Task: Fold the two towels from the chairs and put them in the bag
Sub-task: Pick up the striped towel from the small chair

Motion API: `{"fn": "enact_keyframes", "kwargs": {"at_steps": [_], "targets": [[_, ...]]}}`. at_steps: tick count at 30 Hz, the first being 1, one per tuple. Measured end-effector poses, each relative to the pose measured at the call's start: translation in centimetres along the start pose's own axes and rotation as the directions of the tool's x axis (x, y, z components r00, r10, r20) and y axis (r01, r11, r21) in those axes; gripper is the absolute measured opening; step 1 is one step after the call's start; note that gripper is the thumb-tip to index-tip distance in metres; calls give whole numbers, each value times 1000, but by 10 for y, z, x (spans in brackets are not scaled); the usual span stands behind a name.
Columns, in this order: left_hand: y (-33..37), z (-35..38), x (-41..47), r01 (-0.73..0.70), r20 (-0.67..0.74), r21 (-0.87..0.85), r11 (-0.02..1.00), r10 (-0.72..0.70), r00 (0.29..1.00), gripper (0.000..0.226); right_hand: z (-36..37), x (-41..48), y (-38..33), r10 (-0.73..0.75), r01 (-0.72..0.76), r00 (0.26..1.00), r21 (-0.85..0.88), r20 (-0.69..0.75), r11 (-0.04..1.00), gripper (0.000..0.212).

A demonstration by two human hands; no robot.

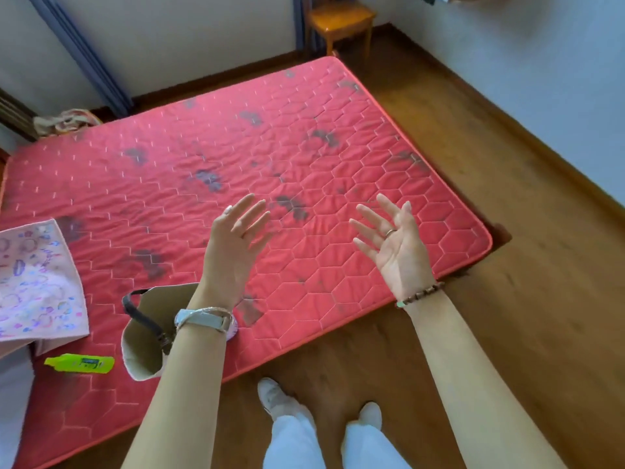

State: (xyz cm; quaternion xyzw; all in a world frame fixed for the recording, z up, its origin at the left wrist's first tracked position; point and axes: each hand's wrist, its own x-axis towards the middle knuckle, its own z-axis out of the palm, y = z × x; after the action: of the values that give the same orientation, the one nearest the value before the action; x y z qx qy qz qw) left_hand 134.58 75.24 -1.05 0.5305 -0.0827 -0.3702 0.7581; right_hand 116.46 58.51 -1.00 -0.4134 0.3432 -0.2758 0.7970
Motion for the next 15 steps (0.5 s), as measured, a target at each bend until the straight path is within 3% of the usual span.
{"fn": "enact_keyframes", "kwargs": {"at_steps": [7,15], "targets": [[-38,106,-4,68,168,15,998,-69,983,42,-92,-32,-58,-91,93,992,20,-90,995,56],[-75,217,2,168,366,93,981,-191,911,41,-185,-67,-97,-158,196,942,104,-298,975,57]]}}
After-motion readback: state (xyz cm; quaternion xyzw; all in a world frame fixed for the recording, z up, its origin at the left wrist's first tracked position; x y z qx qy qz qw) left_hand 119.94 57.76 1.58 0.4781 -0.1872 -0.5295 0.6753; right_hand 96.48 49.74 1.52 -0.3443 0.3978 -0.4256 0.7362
